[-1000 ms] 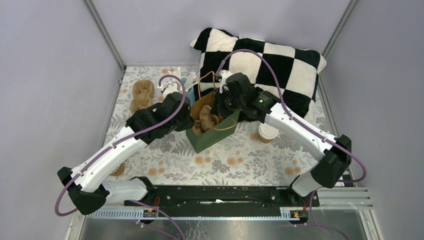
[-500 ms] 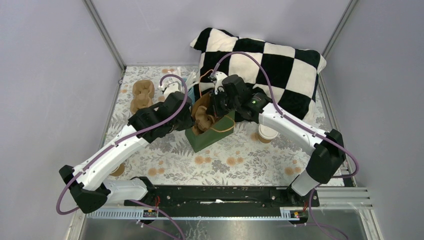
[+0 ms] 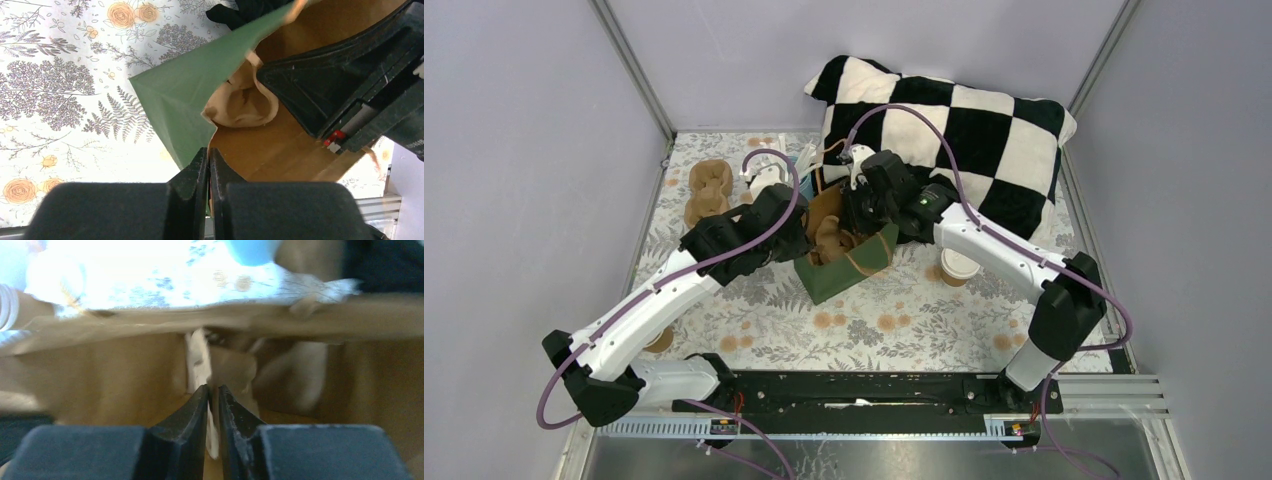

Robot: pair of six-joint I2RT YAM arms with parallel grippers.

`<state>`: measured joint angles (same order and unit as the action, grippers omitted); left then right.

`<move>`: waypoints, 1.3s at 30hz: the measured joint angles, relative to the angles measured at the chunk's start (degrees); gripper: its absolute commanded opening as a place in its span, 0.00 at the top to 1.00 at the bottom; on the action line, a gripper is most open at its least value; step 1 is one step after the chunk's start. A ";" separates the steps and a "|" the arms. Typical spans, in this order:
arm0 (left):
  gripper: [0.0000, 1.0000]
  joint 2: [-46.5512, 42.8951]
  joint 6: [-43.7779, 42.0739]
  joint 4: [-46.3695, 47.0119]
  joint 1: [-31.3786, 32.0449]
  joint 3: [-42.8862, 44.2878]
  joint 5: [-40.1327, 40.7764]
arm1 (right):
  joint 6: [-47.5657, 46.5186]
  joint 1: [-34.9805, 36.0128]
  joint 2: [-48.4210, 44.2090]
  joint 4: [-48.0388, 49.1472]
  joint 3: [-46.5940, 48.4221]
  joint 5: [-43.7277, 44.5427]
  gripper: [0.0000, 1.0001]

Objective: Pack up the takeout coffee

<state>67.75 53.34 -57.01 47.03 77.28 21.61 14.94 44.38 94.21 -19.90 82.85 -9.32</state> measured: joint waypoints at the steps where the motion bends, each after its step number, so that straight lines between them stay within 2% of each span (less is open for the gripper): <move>1: 0.93 0.00 0.00 -0.02 0.00 0.02 0.04 | -0.46 0.28 0.39 -1.31 0.87 2.19 0.61; 5: 0.92 0.13 0.02 -0.59 0.00 0.24 0.35 | -2.08 2.01 3.78 -11.72 9.86 15.41 0.40; 7: 0.92 0.26 0.04 -0.68 0.00 0.42 0.52 | -2.84 2.99 5.22 -16.33 15.63 20.98 0.33; 9: 0.92 0.35 0.02 -0.85 0.00 0.44 0.79 | -3.41 4.20 5.31 -20.31 20.70 24.96 0.31; 13: 0.92 1.14 -0.22 -1.64 0.00 1.40 0.90 | -3.56 6.08 4.42 -26.14 27.43 26.34 0.29; 18: 0.92 2.19 -0.85 -1.68 0.00 1.79 0.74 | -3.65 6.47 1.38 -32.37 31.56 26.58 0.12; 23: 0.91 2.38 -1.05 -1.77 0.00 1.79 0.68 | -4.24 5.16 -2.64 -39.28 37.33 31.93 0.01; 27: 0.91 2.38 -1.09 -2.10 0.00 1.79 0.90 | -3.56 -2.82 -11.19 -41.33 30.97 34.42 0.00; 32: 0.91 2.38 -1.40 -2.78 0.00 1.86 1.22 | -2.56 -20.13 -21.94 -41.64 10.58 29.75 0.00; 34: 0.91 2.40 -1.55 -2.86 0.00 1.88 1.22 | -2.64 -24.26 -22.18 -41.51 2.80 25.09 0.00; 39: 0.91 2.67 -2.34 -2.93 0.00 2.32 1.18 | -4.28 -25.33 -14.47 -40.74 -8.17 14.95 0.00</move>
<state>70.41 51.00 -59.94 47.03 79.59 22.79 10.66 19.05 79.75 -60.64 74.67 5.63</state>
